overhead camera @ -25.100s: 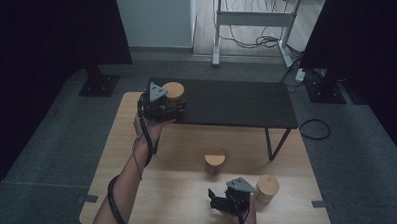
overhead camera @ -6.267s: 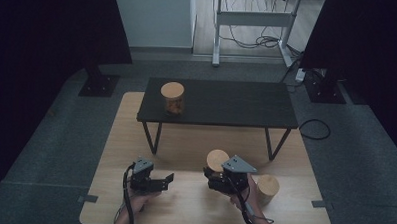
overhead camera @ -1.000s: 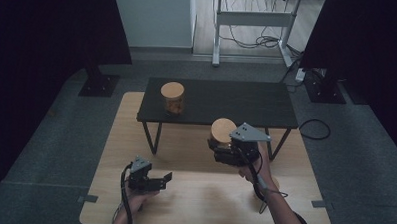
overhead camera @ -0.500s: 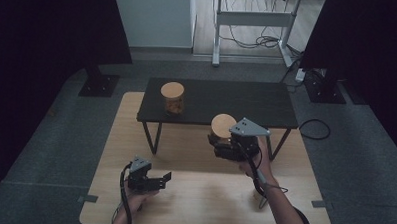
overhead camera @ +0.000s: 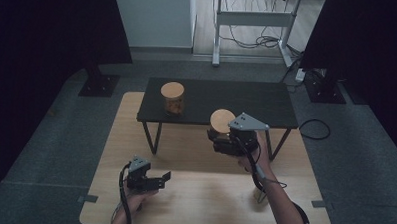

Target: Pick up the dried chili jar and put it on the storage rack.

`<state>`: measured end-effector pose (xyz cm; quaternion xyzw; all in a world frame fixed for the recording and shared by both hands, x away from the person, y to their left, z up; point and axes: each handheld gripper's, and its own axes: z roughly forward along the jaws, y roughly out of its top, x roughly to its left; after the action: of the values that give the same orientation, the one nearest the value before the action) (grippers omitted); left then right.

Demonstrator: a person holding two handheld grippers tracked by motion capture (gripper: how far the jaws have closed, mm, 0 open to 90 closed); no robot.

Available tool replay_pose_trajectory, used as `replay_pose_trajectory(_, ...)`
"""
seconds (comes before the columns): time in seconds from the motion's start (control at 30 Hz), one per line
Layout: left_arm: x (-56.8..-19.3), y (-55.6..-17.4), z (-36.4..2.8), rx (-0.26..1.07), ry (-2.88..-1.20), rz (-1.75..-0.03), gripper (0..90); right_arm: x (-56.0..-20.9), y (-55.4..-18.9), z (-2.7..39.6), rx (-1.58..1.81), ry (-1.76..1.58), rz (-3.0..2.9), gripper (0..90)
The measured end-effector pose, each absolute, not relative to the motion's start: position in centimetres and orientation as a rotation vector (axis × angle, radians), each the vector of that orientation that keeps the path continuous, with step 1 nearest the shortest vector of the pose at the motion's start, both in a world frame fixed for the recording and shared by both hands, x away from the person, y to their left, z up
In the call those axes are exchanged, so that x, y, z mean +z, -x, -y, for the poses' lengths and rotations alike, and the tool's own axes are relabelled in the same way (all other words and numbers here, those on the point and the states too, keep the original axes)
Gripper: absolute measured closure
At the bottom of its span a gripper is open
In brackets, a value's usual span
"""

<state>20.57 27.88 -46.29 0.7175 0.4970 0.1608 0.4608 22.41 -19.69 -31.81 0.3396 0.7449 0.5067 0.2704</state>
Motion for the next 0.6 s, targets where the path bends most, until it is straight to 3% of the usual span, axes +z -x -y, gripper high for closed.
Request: replay_pose_trajectory(0.6, -46.1, -20.5, -28.2, 0.398, -1.75, -1.224, 4.2, -30.6, -23.7, 18.8, 1.328, -0.901, -2.022, 24.9)
